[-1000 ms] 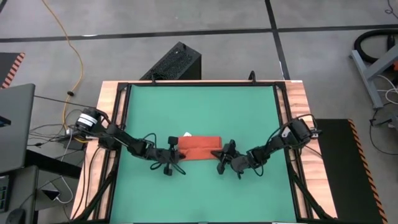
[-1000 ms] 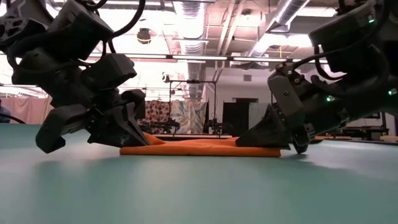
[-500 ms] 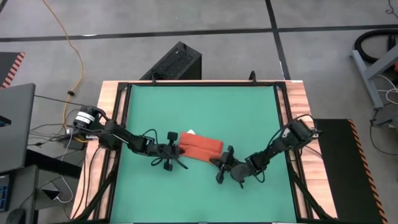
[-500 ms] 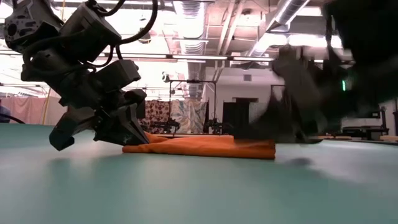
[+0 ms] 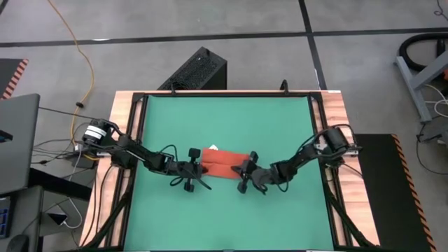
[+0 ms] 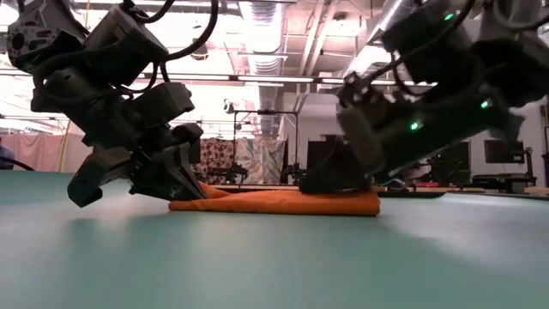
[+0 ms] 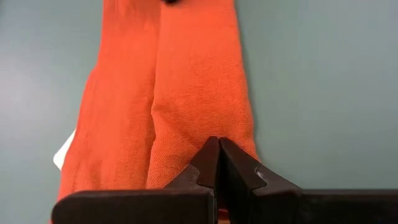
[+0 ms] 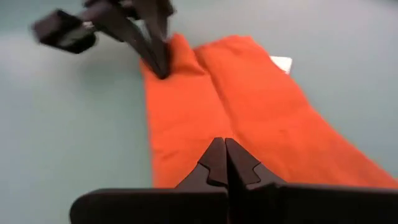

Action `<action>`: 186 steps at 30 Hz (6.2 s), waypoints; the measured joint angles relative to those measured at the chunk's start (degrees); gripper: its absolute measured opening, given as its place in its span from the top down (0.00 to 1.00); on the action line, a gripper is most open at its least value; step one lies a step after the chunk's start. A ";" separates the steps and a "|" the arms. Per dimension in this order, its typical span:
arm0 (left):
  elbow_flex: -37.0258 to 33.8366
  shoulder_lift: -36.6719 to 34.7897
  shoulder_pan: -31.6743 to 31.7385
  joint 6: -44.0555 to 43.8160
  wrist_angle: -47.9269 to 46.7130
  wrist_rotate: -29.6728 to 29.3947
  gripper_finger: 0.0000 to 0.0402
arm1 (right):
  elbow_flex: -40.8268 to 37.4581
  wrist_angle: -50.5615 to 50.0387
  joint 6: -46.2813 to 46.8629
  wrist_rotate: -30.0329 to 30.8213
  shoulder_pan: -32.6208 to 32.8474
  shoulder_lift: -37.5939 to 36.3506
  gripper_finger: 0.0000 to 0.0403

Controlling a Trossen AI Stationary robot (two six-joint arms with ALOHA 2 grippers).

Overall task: Roll towel
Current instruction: Roll the orange towel

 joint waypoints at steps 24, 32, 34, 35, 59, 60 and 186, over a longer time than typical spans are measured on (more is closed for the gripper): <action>-0.44 -17.80 -1.09 -15.04 -23.53 -4.96 0.87 | 0.38 3.98 11.63 -3.24 -1.53 11.93 0.99; -0.91 -24.96 -3.44 -11.03 -11.13 -8.55 0.97 | 0.38 4.15 11.48 -3.31 -1.50 11.93 0.99; -1.92 -24.28 -3.74 -6.72 -1.07 -8.25 0.99 | 0.38 4.16 11.40 -3.31 -1.50 11.93 0.99; -2.49 -23.35 -3.57 -4.76 2.91 -8.29 0.99 | 0.38 4.19 11.33 -3.31 -1.50 11.93 0.99; -4.44 -0.18 1.14 -16.97 10.18 -9.57 1.00 | 0.38 4.32 11.26 -2.97 -1.18 11.93 0.99; -4.44 -0.22 0.87 -17.38 9.38 -9.55 1.00 | 0.38 4.48 11.26 -2.43 -0.96 11.92 0.99; -4.48 -1.70 -0.26 -23.38 7.48 5.96 1.00 | -3.99 -27.12 8.08 -19.66 -4.91 -12.35 0.93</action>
